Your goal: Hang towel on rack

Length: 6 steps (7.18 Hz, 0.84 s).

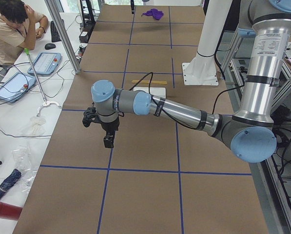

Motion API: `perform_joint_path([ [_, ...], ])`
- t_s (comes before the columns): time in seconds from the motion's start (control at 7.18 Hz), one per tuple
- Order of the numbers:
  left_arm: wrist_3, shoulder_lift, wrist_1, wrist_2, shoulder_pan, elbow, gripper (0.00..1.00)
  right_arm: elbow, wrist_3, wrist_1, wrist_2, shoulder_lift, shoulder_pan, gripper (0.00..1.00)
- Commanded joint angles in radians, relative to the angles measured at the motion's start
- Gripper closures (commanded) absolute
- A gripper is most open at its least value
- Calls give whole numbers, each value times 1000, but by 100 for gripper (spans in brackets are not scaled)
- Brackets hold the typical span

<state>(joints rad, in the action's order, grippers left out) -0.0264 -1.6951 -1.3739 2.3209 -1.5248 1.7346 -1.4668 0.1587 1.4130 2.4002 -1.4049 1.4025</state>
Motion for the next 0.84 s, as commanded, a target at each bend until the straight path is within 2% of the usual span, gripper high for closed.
perform_joint_path([
  [0.0, 126, 15, -4, 52, -24, 14, 0, -13, -5, -5, 60, -49, 56, 0],
  [0.14, 190, 9, 18, 58, -22, 0, 0, -3, -13, -9, 50, -66, 55, 0],
  [0.28, 191, 11, 7, 55, -17, -4, 0, 12, -5, -11, -4, -53, 49, 0],
  [0.42, 191, 11, -4, 61, -12, -16, 0, 22, -4, -46, -12, -54, 46, 0],
  [0.56, 191, 8, -5, 61, -11, -21, 0, 31, -5, -125, -13, -101, 47, 0],
  [0.7, 194, 6, -67, 63, -9, -59, 0, 54, -7, -225, -13, -150, 47, 0],
])
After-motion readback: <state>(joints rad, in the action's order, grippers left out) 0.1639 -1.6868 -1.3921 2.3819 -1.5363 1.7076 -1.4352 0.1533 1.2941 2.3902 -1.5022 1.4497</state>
